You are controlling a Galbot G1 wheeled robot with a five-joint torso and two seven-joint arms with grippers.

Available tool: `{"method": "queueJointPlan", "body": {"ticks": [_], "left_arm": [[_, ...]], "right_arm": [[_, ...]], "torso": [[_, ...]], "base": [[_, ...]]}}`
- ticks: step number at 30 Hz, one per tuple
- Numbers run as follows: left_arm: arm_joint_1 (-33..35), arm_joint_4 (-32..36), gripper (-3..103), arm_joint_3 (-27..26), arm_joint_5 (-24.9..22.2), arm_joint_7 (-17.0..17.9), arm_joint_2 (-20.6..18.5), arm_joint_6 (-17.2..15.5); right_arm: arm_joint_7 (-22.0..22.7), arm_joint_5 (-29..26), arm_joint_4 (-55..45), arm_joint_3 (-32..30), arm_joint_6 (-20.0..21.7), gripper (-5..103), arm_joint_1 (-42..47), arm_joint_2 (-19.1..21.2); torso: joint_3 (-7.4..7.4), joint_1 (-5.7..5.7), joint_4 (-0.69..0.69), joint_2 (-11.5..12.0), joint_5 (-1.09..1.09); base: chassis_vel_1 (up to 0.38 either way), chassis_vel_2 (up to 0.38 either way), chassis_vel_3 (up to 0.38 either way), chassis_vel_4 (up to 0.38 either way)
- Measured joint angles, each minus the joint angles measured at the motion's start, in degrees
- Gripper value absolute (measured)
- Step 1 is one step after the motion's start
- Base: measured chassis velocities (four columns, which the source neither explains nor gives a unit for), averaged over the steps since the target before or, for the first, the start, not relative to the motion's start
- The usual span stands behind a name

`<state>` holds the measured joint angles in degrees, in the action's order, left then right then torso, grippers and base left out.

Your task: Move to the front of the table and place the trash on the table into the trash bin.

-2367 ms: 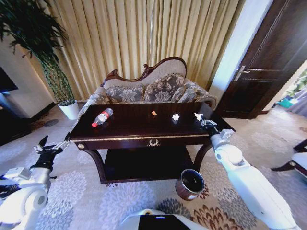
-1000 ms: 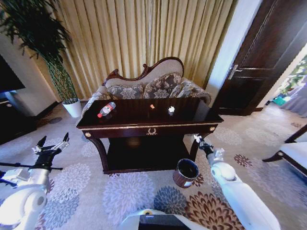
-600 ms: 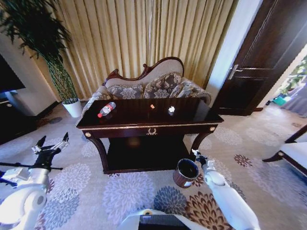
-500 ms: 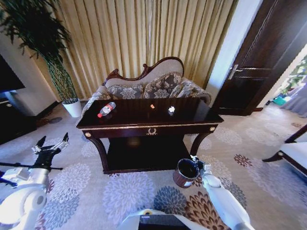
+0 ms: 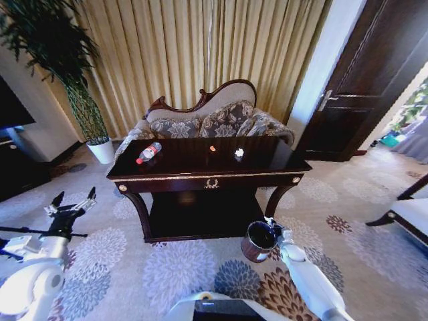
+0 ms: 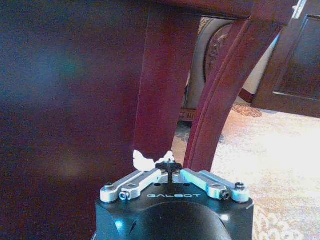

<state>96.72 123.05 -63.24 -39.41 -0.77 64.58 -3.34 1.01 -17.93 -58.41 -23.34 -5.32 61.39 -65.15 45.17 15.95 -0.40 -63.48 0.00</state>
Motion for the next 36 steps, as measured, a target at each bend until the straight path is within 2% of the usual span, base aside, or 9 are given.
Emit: {"method": "queueJointPlan", "body": {"ticks": [6,11,14,17,18,21,22,27,36], "left_arm": [[0.41,0.02,100,-0.1,0.0,-0.18,0.01,0.35],[0.61,0.02,100,-0.17,0.01,-0.18,0.03,0.76],[0.67,0.02,100,-0.2,0.01,-0.19,0.04,0.79],[0.59,0.01,100,-0.26,-0.01,-0.19,-0.02,0.85],[0.59,0.01,100,-0.26,-0.01,-0.19,-0.02,0.85],[0.42,0.01,100,-0.26,-0.04,-0.19,-0.1,0.85],[0.42,0.01,100,-0.26,-0.04,-0.19,-0.1,0.85],[0.38,0.0,100,-0.16,-0.05,-0.21,-0.05,0.85],[0.31,-0.01,100,0.06,-0.04,-0.28,0.0,0.77]], "right_arm": [[-0.08,1.57,-1.45,-0.26,1.17,10,1.71,0.3],[0.1,1.66,-2.09,-0.6,1.22,32,2.01,-0.08],[0.16,1.65,-2.28,-0.66,1.23,37,2.02,-0.14],[0.27,1.51,-2.84,-0.75,1.27,54,1.87,-0.23],[0.27,1.51,-2.84,-0.75,1.27,54,1.87,-0.23],[0.31,1.25,-3.29,-0.77,1.31,70,1.72,-0.23],[0.31,1.25,-3.29,-0.77,1.31,70,1.72,-0.23],[0.3,1.07,-3.41,-0.75,1.33,91,1.8,-0.1],[0.28,0.37,-3.49,-0.69,1.35,100,1.85,0.08]], "torso": [[0.0,0.0,-0.02,0.0,0.0],[0.0,0.0,-0.01,0.0,0.0],[0.0,0.0,0.0,0.0,0.0],[0.0,0.0,-0.01,0.0,0.0],[0.0,0.0,-0.01,0.0,0.0],[0.0,0.0,0.0,0.0,0.0],[0.0,0.0,0.0,0.0,0.0],[0.0,0.0,-0.01,0.0,0.0],[0.0,0.0,-0.01,0.0,0.0]], "base": [[0.0,0.0,0.0,0.0],[0.0,0.0,0.0,0.0],[0.0,0.0,0.0,0.0],[0.0,0.0,0.0,0.0],[0.0,0.0,0.0,0.0],[0.0,0.0,0.0,0.0],[0.0,0.0,0.0,0.0],[0.0,0.0,0.0,0.0],[0.0,0.0,0.0,0.0]]}}
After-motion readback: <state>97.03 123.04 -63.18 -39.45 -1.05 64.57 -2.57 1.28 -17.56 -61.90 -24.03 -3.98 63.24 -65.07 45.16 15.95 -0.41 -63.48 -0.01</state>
